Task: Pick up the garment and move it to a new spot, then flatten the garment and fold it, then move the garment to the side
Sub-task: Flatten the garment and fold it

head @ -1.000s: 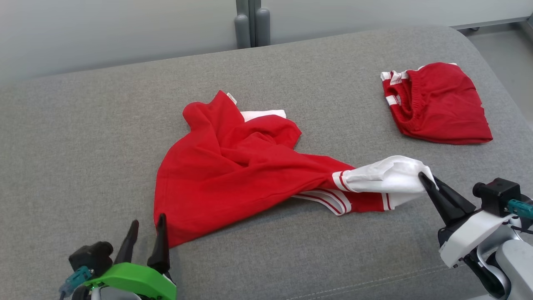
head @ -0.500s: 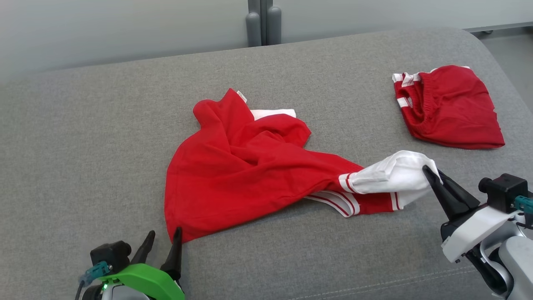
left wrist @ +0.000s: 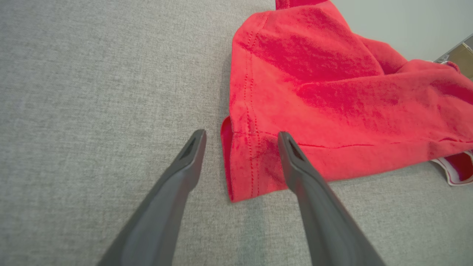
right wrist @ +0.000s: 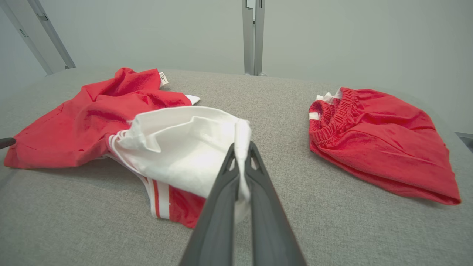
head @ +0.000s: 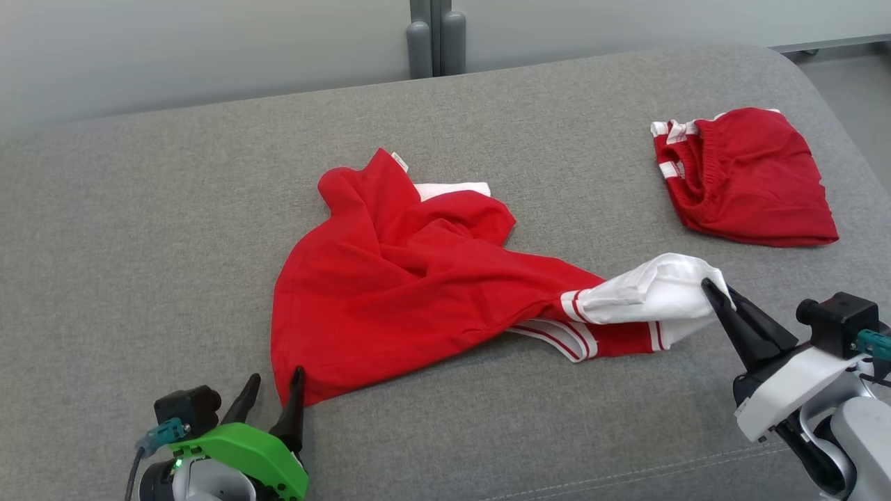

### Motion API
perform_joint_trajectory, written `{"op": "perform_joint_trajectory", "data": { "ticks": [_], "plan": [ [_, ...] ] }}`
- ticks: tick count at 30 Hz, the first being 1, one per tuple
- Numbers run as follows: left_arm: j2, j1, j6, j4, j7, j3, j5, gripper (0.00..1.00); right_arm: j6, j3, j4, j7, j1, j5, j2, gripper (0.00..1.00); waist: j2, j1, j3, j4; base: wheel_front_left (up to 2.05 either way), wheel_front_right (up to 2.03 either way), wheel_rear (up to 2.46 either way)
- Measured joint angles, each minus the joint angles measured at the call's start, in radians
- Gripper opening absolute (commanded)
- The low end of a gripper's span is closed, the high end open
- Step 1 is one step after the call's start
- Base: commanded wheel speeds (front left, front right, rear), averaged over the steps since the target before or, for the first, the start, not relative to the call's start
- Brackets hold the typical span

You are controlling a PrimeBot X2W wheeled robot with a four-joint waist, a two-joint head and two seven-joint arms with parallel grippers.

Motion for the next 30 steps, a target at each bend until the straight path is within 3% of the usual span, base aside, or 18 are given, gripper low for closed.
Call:
{"op": "perform_joint_trajectory", "data": {
  "ticks": [10,11,12,13,17,30],
  "plan": [
    [-0.016,-0.036,-0.024,0.082,-0.010,-0.025,-0.009,0.98,0.000,0.015,-0.001,-0.001,0.016,0.007,0.001,0.00,0.0000,0.0000,-0.014,-0.010,0.00,0.00,0.00],
    [-0.016,-0.039,-0.025,0.084,-0.012,-0.028,-0.009,0.88,0.000,0.014,-0.002,-0.001,0.017,0.007,0.001,0.00,0.0000,0.0000,-0.016,-0.012,0.00,0.00,0.00],
    [-0.017,-0.043,-0.026,0.088,-0.012,-0.029,-0.009,0.73,0.000,0.014,-0.002,-0.001,0.017,0.007,0.001,0.00,0.0000,0.0000,-0.017,-0.013,0.00,0.00,0.00],
    [-0.017,-0.047,-0.026,0.093,-0.013,-0.031,-0.009,0.48,0.000,0.014,-0.002,-0.001,0.017,0.008,0.000,0.00,0.0000,0.0000,-0.018,-0.014,0.00,0.00,0.00],
    [-0.017,-0.059,-0.034,0.108,-0.033,-0.039,-0.009,0.02,0.000,0.011,-0.004,-0.001,0.018,0.008,0.000,0.00,0.0000,0.0000,-0.021,-0.015,0.00,0.00,0.00],
    [-0.018,-0.081,-0.051,0.094,-0.089,-0.037,-0.007,0.00,0.000,-0.028,-0.044,-0.002,0.017,0.006,0.003,0.00,0.0000,0.0000,-0.028,-0.003,0.00,0.00,0.00]
  ]
}}
